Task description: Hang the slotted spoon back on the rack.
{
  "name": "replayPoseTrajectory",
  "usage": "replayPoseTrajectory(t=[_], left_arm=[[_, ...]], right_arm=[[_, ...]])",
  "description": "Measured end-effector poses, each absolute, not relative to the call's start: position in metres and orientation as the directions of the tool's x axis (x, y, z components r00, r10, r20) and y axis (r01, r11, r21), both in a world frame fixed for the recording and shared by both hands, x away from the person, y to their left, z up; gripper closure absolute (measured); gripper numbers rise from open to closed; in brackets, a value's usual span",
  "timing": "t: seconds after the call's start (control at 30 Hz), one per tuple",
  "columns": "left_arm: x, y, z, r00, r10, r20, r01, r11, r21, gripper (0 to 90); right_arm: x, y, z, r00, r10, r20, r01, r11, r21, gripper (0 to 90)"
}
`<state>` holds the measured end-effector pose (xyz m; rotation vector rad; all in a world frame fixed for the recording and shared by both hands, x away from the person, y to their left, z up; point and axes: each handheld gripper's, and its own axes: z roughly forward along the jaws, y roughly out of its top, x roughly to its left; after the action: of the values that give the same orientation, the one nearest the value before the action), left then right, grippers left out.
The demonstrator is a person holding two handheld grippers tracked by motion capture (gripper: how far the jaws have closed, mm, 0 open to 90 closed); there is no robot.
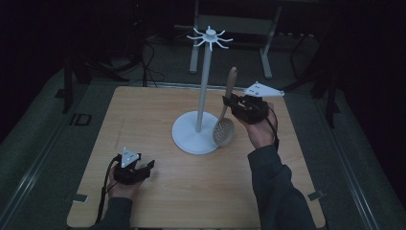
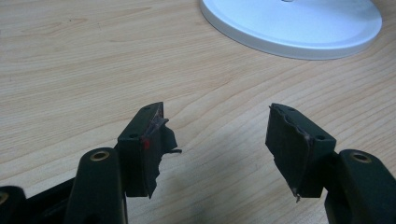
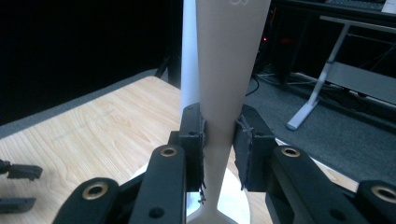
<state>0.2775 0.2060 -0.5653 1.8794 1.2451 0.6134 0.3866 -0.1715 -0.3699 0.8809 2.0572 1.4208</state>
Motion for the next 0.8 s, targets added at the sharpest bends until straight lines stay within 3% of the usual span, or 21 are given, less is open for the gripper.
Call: replayPoseTrajectory(t=[0.8], left_arm=[[0.277, 0.207, -0.565, 0.401, 0.915, -0.029, 0.534, -0.209, 0.819, 38.1]], right_arm=[[0.395, -0.168, -0.346, -0.667, 0.745, -0.022, 0.216, 0.222, 0.951, 74.4]])
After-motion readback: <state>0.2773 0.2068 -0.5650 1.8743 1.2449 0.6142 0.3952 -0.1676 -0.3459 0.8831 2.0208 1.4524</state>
